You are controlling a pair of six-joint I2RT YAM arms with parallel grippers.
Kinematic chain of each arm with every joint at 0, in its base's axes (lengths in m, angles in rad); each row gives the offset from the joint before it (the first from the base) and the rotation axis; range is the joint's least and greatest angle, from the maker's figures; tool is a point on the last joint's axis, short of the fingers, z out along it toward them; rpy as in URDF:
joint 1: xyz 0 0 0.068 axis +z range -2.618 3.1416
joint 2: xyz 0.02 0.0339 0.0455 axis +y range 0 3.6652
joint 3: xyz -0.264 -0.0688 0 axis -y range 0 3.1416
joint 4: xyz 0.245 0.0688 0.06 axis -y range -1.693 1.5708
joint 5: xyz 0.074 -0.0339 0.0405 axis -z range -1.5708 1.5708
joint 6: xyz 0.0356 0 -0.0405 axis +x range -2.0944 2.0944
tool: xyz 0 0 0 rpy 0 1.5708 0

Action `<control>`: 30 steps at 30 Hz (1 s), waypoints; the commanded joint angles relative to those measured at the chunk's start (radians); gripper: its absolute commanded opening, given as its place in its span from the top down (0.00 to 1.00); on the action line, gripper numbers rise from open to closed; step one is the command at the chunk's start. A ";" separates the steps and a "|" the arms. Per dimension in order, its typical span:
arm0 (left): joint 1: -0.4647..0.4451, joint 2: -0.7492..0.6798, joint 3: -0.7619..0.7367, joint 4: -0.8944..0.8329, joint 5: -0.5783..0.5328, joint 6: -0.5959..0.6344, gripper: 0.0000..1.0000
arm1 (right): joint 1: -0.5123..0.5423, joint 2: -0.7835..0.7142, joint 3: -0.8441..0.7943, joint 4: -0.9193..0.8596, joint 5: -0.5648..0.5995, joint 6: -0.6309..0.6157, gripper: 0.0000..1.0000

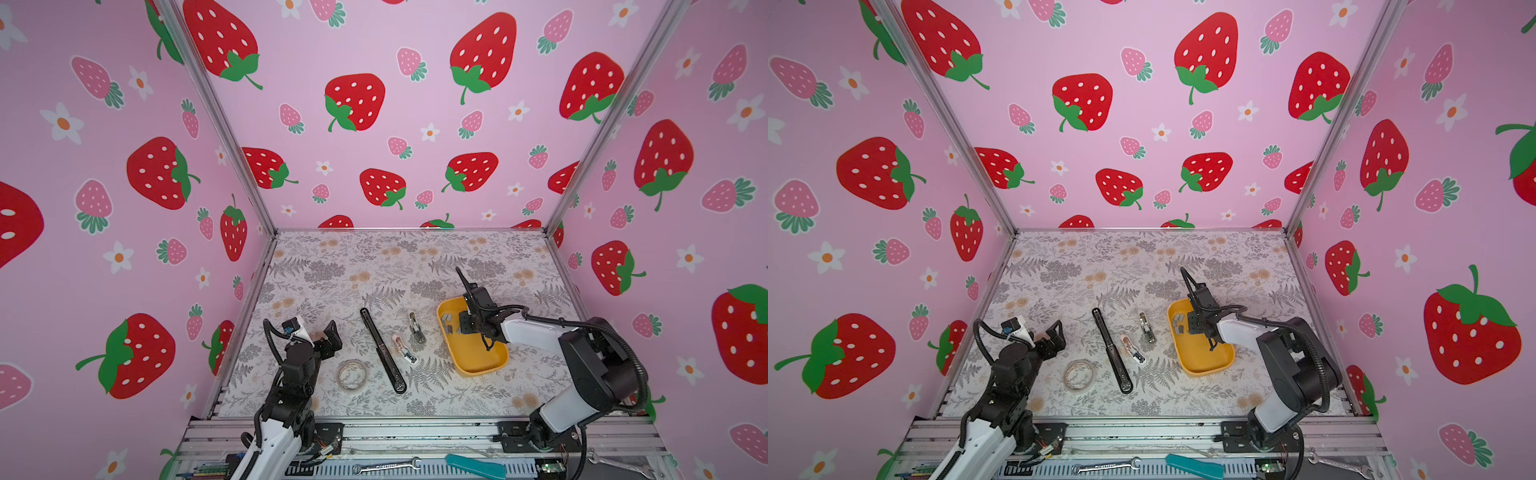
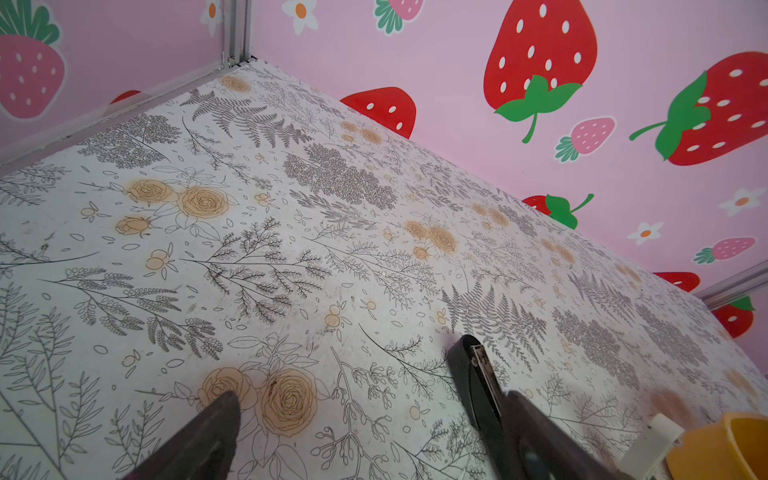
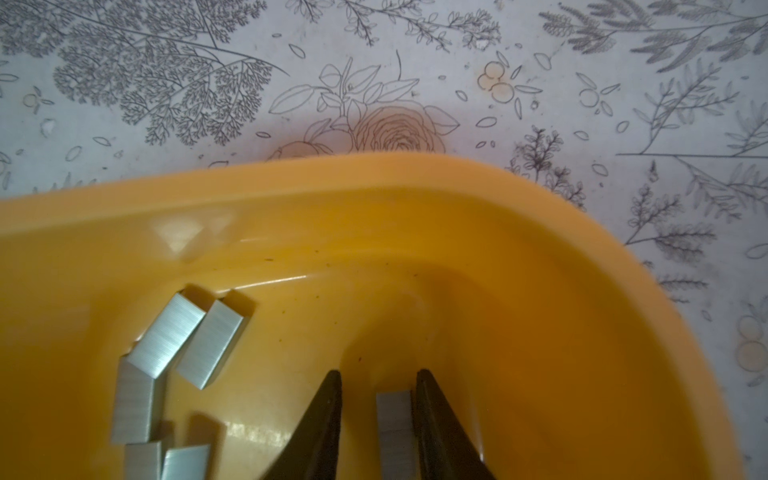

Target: Load the staples into the stapler

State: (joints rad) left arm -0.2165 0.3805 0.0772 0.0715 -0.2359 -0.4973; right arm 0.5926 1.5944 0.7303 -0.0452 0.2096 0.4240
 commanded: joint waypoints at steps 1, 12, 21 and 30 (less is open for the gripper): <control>-0.004 -0.015 0.019 0.013 -0.014 -0.001 0.01 | -0.004 0.010 0.016 -0.042 0.007 -0.003 0.70; -0.004 -0.038 0.013 0.005 -0.007 0.000 0.01 | -0.002 -0.017 -0.022 -0.048 0.005 0.000 0.75; -0.004 -0.076 0.006 -0.009 -0.007 0.000 0.01 | 0.001 -0.021 -0.029 -0.056 0.008 0.004 0.81; -0.004 -0.070 0.005 -0.006 -0.007 0.001 0.01 | 0.005 -0.037 -0.047 -0.073 0.020 0.002 0.79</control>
State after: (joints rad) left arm -0.2165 0.3138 0.0772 0.0658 -0.2352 -0.4973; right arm 0.5938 1.5768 0.7120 -0.0536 0.2176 0.4221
